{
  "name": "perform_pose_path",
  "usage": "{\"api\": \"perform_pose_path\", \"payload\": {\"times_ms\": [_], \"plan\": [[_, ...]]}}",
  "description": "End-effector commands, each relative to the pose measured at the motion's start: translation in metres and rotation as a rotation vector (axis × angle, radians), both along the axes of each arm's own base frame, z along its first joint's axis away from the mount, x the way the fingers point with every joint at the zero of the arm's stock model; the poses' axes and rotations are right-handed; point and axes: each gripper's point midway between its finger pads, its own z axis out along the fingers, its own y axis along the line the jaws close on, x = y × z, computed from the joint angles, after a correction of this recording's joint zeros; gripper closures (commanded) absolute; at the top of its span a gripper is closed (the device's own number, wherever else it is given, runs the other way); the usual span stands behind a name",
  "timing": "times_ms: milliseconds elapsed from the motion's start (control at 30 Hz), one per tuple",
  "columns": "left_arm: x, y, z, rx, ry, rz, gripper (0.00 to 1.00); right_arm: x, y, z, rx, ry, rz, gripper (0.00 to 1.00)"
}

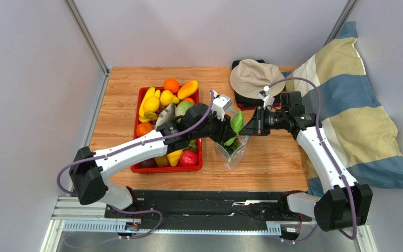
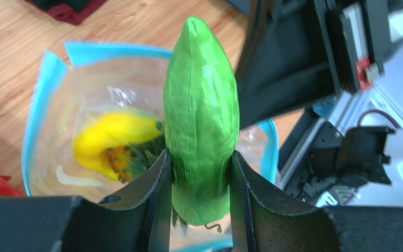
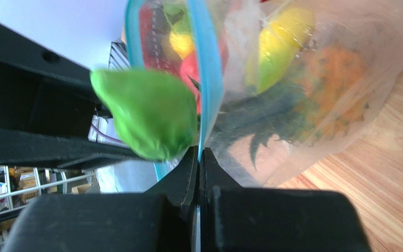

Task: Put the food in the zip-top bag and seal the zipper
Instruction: Place the fake vegetable in the zipper food storage bag.

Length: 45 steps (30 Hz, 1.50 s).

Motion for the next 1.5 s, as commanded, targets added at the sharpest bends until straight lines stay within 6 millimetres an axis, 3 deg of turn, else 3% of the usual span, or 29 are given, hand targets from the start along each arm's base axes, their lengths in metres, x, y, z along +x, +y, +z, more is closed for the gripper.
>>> {"api": "perform_pose_path", "payload": {"times_ms": [0,100,167,233,267,300,367,400,433,500,533,567,600,633,800,867,933,1067,1200,1467], "plan": [[-0.025,-0.006,0.035,-0.124,-0.098,-0.116,0.90,0.005,0.003,0.020,0.045,-0.079,-0.013,1.00],[-0.041,-0.003,0.042,-0.089,-0.171,-0.253,0.96,0.003,0.001,0.016,0.028,-0.074,-0.011,1.00],[-0.045,0.010,0.044,-0.025,-0.236,-0.295,1.00,0.004,0.000,0.015,0.013,-0.091,-0.008,1.00],[-0.046,0.025,0.062,-0.005,-0.294,-0.324,1.00,0.003,-0.002,0.012,-0.004,-0.102,-0.001,1.00],[-0.037,0.033,0.069,0.018,-0.340,-0.314,1.00,0.003,-0.002,0.011,-0.010,-0.105,0.002,1.00],[-0.033,0.038,0.090,0.004,-0.372,-0.300,1.00,0.001,-0.003,0.010,-0.013,-0.102,0.004,1.00],[-0.048,0.048,0.096,0.020,-0.313,-0.404,1.00,0.001,-0.004,0.008,-0.020,-0.116,0.013,1.00],[-0.049,0.053,0.123,-0.012,-0.316,-0.424,1.00,0.000,-0.004,0.008,-0.021,-0.131,0.018,1.00],[-0.062,0.059,0.104,0.045,-0.197,-0.481,1.00,-0.001,-0.004,0.005,-0.023,-0.133,0.025,1.00],[-0.093,0.063,0.117,0.026,-0.104,-0.618,1.00,-0.001,-0.003,0.004,-0.026,-0.157,0.036,1.00],[-0.105,0.070,0.097,0.083,0.026,-0.648,1.00,-0.003,-0.004,0.004,-0.027,-0.159,0.039,1.00],[-0.111,0.074,0.092,0.102,0.087,-0.659,1.00,-0.003,-0.004,0.002,-0.030,-0.162,0.042,1.00],[-0.111,0.076,0.089,0.127,0.124,-0.652,1.00,-0.005,-0.003,0.001,-0.037,-0.166,0.051,1.00],[-0.115,0.083,0.072,0.190,0.223,-0.646,1.00,-0.006,-0.003,0.003,-0.039,-0.178,0.052,1.00],[-0.119,0.088,0.067,0.121,0.419,-0.622,0.95,-0.011,-0.001,0.001,-0.063,-0.217,0.069,1.00],[-0.131,0.089,0.064,0.093,0.526,-0.615,0.92,-0.012,0.001,0.005,-0.064,-0.232,0.074,1.00],[-0.127,0.083,0.058,0.086,0.622,-0.544,0.95,-0.012,0.000,0.006,-0.068,-0.236,0.077,1.00],[-0.099,0.074,0.047,0.071,0.742,-0.363,0.95,-0.013,0.001,0.010,-0.074,-0.265,0.090,1.00],[-0.079,0.062,0.043,0.043,0.881,-0.317,0.93,-0.012,0.001,0.012,-0.084,-0.292,0.093,1.00],[-0.036,0.053,0.029,-0.001,1.076,-0.112,0.89,0.012,-0.001,0.031,-0.116,-0.390,0.022,1.00]]}}
